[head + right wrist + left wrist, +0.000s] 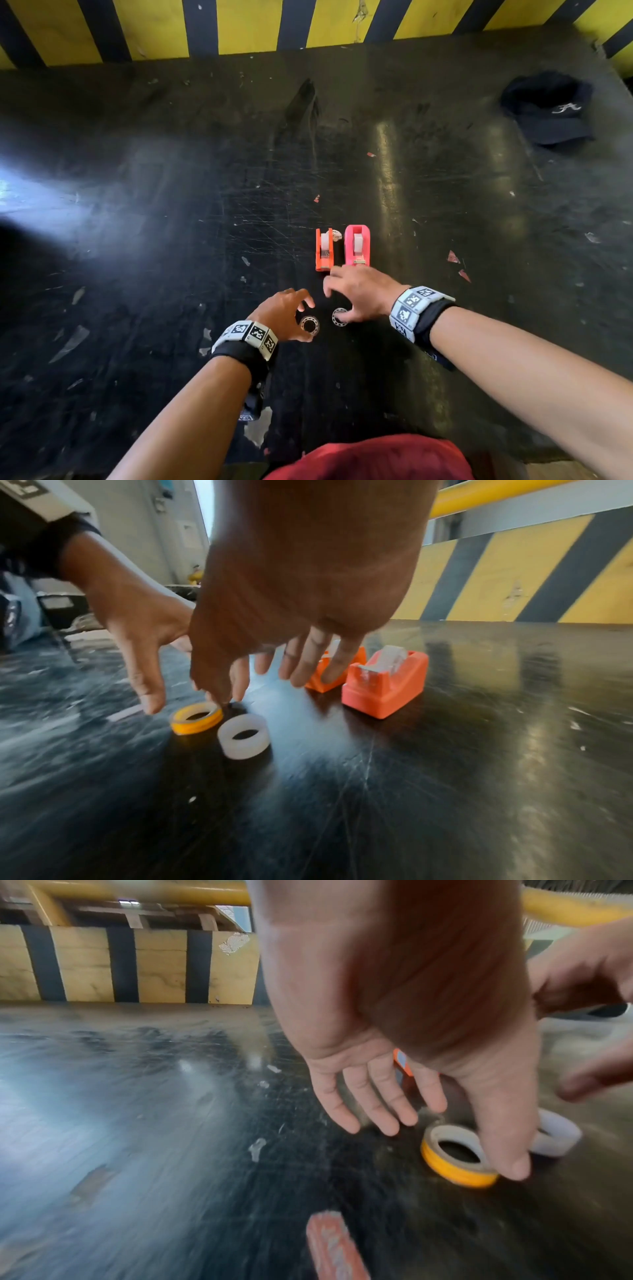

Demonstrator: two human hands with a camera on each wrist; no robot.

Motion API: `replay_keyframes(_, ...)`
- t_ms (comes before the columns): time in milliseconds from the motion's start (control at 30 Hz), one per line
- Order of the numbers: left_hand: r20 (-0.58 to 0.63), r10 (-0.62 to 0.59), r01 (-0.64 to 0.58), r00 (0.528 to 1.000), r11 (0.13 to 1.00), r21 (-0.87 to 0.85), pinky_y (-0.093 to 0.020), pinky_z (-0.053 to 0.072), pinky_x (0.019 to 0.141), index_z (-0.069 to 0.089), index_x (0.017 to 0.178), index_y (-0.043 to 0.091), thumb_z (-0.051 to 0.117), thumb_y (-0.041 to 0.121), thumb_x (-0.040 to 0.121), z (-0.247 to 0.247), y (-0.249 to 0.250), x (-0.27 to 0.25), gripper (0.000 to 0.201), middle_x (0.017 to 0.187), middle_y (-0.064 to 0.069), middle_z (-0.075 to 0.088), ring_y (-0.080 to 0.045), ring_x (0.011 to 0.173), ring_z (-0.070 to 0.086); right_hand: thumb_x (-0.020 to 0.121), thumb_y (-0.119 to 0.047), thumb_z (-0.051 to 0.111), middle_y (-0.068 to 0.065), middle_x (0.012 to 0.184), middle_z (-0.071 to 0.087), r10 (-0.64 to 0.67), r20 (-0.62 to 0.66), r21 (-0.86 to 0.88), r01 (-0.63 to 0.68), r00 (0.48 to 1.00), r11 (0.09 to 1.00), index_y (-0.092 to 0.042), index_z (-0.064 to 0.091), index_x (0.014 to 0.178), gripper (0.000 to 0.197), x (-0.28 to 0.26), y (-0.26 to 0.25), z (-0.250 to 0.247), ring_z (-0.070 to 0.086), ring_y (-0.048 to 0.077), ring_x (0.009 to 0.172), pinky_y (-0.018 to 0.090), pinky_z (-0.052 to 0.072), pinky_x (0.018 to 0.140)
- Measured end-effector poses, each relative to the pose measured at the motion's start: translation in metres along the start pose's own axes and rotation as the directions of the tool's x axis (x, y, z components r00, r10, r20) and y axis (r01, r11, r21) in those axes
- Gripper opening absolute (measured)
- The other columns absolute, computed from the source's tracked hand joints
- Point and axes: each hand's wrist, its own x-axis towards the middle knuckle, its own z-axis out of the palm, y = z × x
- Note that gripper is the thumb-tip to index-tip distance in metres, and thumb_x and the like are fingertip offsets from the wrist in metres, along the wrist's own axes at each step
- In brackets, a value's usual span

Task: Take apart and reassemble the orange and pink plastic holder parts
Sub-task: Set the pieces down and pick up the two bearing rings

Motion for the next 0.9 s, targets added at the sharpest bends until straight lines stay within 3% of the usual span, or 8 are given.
replay_keyframes(67, -0.048, 0.004, -0.002, 0.999, 0.999, 0.033, -0.037, 0.055, 0.098, 0.057, 0.13, 0.03, 0.088, 0.036, 0.073, 0.009, -0.001, -0.006, 0.065, 0.123, 0.002, 0.06, -0.019, 0.11, 0.064, 0.077, -0.04, 0.084, -0.001, 0.12, 0.054, 0.056, 0.195, 0.0, -0.057, 0.979, 0.998, -0.026, 0.056, 0.122, 0.054, -0.002, -0.008, 0.009, 0.056, 0.021, 0.102, 0.038, 0.051, 0.083)
replay_keyframes(167, -0.12, 0.013, -0.003, 0.993, 0.997, 0.082, -0.037, 0.055, 0.094, 0.056, 0.131, 0.029, 0.084, 0.033, 0.08, 0.021, -0.001, -0.012, 0.058, 0.125, 0.0, 0.059, -0.023, 0.112, 0.064, 0.08, -0.032, 0.085, 0.001, 0.127, 0.05, 0.102, 0.269, -0.006, -0.104, 0.958, 0.995, -0.026, 0.054, 0.128, 0.058, -0.007, -0.016, 0.021, 0.056, 0.023, 0.109, 0.04, 0.053, 0.085)
replay_keyframes(333, -0.191, 0.024, 0.001, 0.981, 0.992, 0.128, -0.04, 0.056, 0.09, 0.056, 0.131, 0.027, 0.078, 0.032, 0.087, 0.033, -0.001, -0.019, 0.05, 0.125, -0.002, 0.062, -0.026, 0.11, 0.067, 0.087, -0.021, 0.079, 0.004, 0.128, 0.047, 0.143, 0.216, 0.013, -0.149, 0.966, 0.989, -0.023, 0.057, 0.124, 0.043, -0.016, -0.023, 0.036, 0.056, 0.025, 0.112, 0.044, 0.055, 0.09)
replay_keyframes(533, -0.224, 0.002, 0.017, 0.975, 0.996, 0.084, -0.04, 0.056, 0.091, 0.058, 0.128, 0.028, 0.077, 0.036, 0.084, 0.036, -0.002, -0.025, 0.049, 0.122, 0.001, 0.065, -0.024, 0.109, 0.067, 0.09, -0.02, 0.076, 0.005, 0.125, 0.051, 0.177, 0.207, 0.046, -0.19, 0.962, 0.981, -0.021, 0.061, 0.123, 0.037, -0.019, -0.03, 0.038, 0.057, 0.026, 0.111, 0.042, 0.054, 0.09)
replay_keyframes(667, -0.279, -0.037, 0.047, 0.959, 0.998, 0.031, -0.044, 0.058, 0.089, 0.061, 0.117, 0.029, 0.077, 0.038, 0.077, 0.013, -0.005, -0.027, 0.044, 0.114, 0.002, 0.067, -0.025, 0.103, 0.069, 0.087, -0.015, 0.078, 0.005, 0.12, 0.054, 0.197, 0.135, 0.093, -0.211, 0.971, 0.973, -0.02, 0.065, 0.119, 0.035, -0.008, -0.031, 0.02, 0.06, 0.024, 0.1, 0.042, 0.055, 0.085)
replay_keyframes(900, -0.412, -0.096, 0.099, 0.906, 0.995, -0.013, -0.045, 0.055, 0.091, 0.06, 0.121, 0.024, 0.077, 0.034, 0.074, -0.054, -0.021, -0.017, 0.051, 0.118, -0.003, 0.065, -0.03, 0.107, 0.065, 0.088, -0.017, 0.075, 0.002, 0.117, 0.053, 0.226, -0.007, 0.049, -0.226, 0.974, 0.973, -0.024, 0.066, 0.119, 0.033, 0.041, -0.028, -0.032, 0.063, 0.03, 0.098, 0.046, 0.058, 0.081)
